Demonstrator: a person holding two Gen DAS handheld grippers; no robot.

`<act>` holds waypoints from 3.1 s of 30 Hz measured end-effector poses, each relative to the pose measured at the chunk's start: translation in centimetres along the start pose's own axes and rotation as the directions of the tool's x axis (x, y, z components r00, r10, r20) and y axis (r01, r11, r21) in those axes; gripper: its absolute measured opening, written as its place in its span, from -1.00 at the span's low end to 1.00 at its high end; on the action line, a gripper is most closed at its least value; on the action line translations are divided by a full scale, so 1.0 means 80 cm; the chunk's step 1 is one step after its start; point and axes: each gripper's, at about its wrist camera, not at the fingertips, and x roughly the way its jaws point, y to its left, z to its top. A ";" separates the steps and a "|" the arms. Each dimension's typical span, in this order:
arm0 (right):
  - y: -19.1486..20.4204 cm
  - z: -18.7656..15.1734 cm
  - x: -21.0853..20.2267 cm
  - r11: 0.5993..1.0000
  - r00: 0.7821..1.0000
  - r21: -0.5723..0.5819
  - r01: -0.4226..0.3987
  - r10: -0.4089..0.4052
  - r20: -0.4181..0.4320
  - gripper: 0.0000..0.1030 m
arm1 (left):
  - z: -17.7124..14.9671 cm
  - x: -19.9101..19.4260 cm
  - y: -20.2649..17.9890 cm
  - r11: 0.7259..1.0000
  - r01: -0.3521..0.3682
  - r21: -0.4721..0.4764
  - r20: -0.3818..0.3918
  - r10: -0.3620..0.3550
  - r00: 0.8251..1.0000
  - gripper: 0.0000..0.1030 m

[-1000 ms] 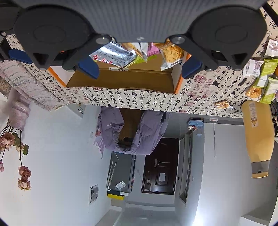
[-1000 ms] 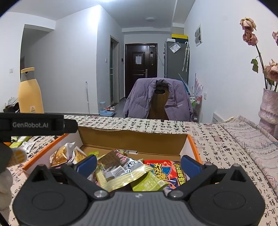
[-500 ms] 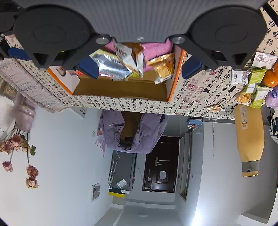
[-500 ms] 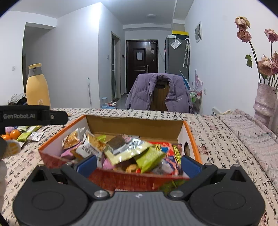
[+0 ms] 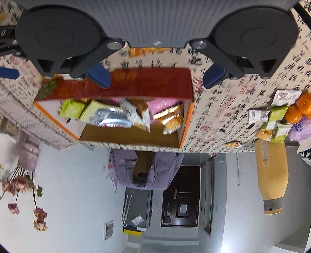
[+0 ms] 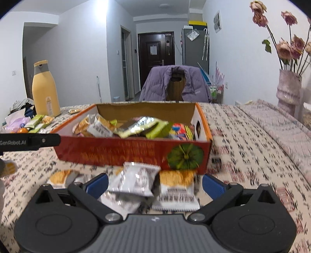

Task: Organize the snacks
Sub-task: 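Grasp a pumpkin crisp packet with the right gripper, then grasp another pumpkin crisp packet with the left gripper while the right gripper holds its packet, then carry both crisp packets over the box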

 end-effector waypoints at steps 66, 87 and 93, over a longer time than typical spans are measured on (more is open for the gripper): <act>-0.018 -0.017 -0.006 0.999 0.998 0.015 0.049 -0.050 0.045 -0.13 | -0.040 0.017 -0.004 0.998 0.019 0.054 -0.070 -0.015 0.997 1.00; -0.013 -0.037 -0.024 0.999 0.999 0.040 0.012 -0.014 0.037 -0.13 | -0.039 0.042 -0.013 0.999 -0.032 0.004 -0.263 0.032 0.964 0.52; -0.008 -0.041 -0.029 0.999 0.999 0.039 -0.007 0.005 0.036 -0.13 | -0.047 0.027 -0.021 0.997 -0.050 0.054 -0.234 0.062 0.970 0.01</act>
